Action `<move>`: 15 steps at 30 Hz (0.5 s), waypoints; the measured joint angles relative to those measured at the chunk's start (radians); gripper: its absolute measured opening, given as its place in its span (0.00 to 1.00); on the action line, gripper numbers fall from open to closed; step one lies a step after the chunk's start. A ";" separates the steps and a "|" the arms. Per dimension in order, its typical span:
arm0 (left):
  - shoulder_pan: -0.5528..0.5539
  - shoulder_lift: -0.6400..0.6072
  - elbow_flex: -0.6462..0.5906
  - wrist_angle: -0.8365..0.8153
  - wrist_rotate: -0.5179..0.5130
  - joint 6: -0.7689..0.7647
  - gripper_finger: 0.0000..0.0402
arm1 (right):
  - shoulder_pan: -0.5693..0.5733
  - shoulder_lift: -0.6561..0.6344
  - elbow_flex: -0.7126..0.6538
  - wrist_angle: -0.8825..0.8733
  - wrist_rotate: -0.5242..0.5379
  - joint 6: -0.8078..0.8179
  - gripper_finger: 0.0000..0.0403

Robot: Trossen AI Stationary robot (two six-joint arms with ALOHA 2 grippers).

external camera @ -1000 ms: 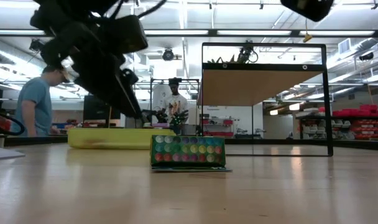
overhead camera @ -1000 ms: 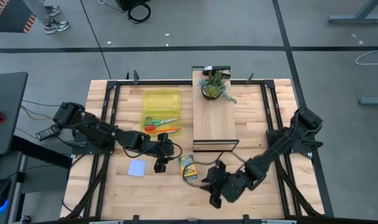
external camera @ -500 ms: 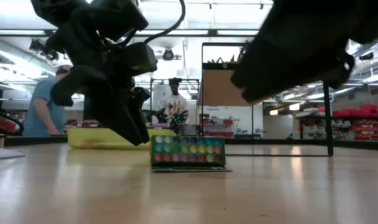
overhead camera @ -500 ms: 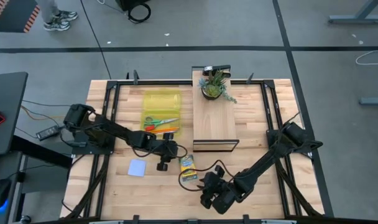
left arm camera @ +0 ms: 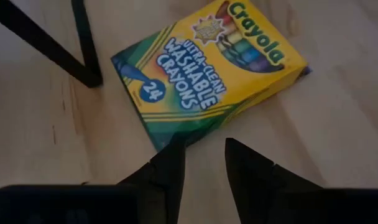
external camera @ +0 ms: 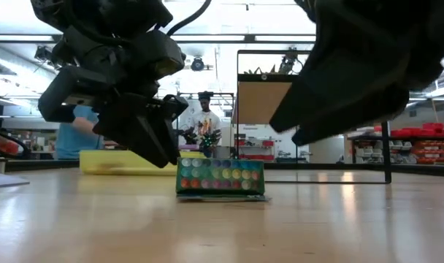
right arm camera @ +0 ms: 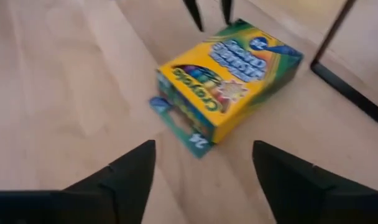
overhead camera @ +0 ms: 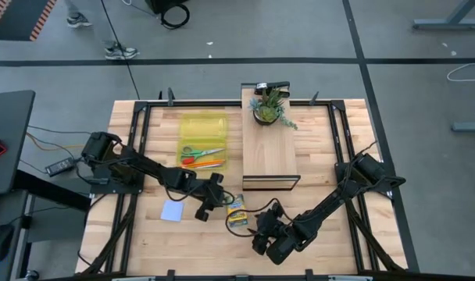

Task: Pack school essentials
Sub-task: Put the yellow crayon box into the yellow supply box

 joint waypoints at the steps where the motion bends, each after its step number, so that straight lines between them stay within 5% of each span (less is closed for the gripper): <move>1: -0.003 0.000 0.000 0.001 0.008 -0.003 0.30 | -0.006 0.000 -0.008 0.003 0.000 0.000 0.71; 7: -0.011 0.000 0.000 0.000 -0.022 -0.050 0.27 | -0.029 0.000 -0.061 0.119 -0.028 -0.029 0.82; 15: 0.002 -0.011 0.000 -0.026 -0.053 -0.038 0.26 | -0.027 0.071 -0.068 0.246 -0.037 -0.121 0.83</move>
